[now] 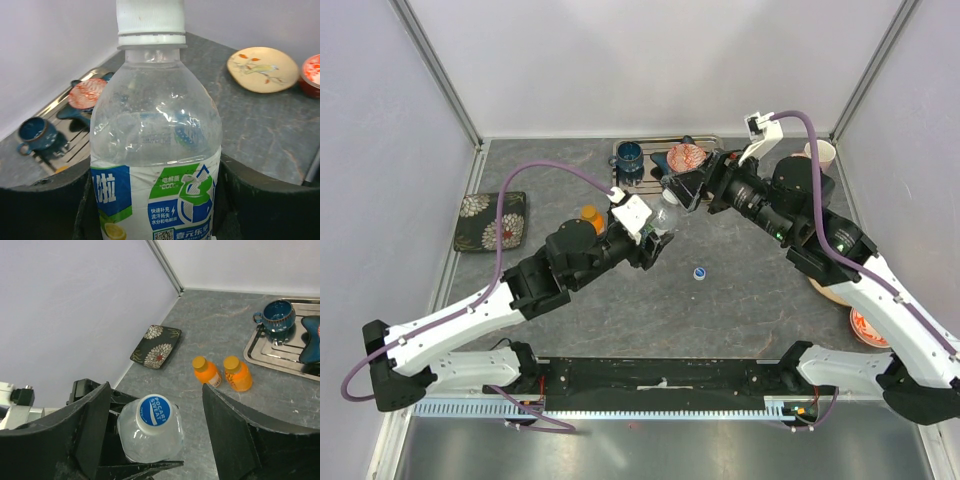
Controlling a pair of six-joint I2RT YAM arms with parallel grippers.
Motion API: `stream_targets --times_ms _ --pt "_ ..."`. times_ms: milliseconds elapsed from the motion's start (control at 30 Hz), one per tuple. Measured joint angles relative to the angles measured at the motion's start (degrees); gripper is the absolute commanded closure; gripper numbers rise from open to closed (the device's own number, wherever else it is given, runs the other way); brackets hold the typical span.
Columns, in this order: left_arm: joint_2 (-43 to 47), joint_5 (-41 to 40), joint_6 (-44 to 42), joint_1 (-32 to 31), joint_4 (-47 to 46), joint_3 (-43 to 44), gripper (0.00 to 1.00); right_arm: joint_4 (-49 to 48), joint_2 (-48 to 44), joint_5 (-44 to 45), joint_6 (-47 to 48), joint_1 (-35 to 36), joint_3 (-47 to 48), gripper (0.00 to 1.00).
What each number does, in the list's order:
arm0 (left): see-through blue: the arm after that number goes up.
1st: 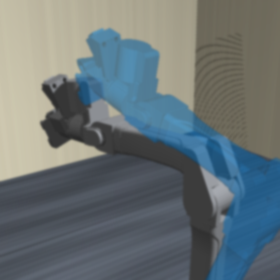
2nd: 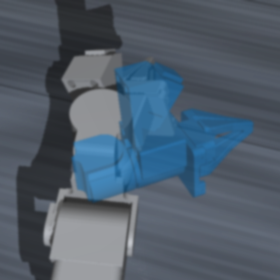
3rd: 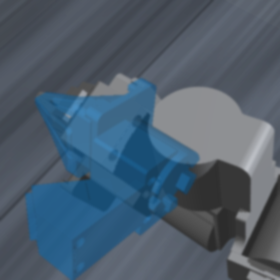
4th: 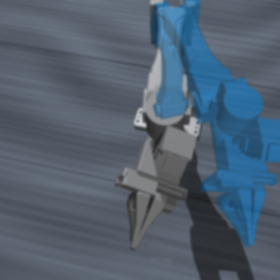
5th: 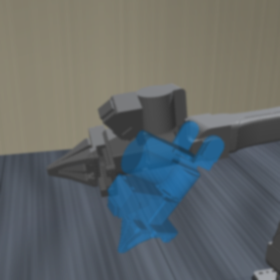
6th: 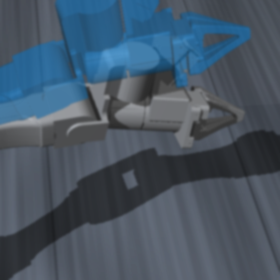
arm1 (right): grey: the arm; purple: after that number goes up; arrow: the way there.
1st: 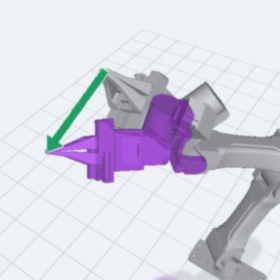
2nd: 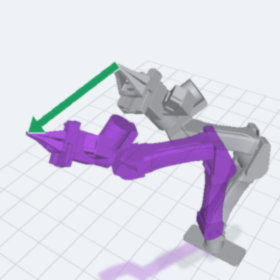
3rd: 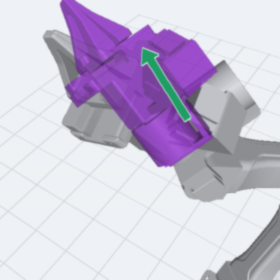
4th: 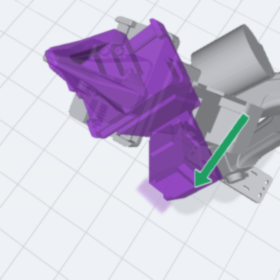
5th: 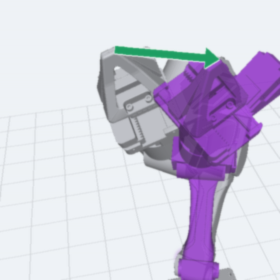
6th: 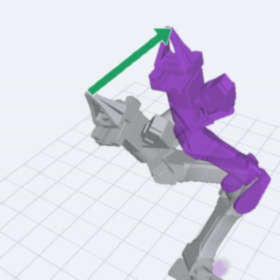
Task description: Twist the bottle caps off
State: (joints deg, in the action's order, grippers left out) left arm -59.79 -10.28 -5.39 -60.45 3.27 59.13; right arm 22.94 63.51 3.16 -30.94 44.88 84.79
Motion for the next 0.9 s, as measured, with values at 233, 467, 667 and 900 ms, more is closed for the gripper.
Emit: stream_targets --times_ms 233,467,667,900 --pt "-0.48 -6.12 -1.88 -1.51 -0.11 -0.02 0.48 0.96 0.92 0.09 -1.22 0.00 0.00 0.30" --pt "-0.81 -7.98 -2.60 -1.86 -0.52 -0.07 0.48 0.74 1.29 -0.50 -1.49 0.02 -0.72 0.35" --pt "-0.87 -8.33 -2.73 -2.05 -0.79 -0.09 0.48 0.66 2.27 -1.03 -1.84 0.02 -1.95 0.41" --pt "-0.96 -8.90 -3.10 -2.16 -0.81 -0.46 0.48 -0.22 2.34 -1.55 -2.25 0.20 -2.97 0.47"
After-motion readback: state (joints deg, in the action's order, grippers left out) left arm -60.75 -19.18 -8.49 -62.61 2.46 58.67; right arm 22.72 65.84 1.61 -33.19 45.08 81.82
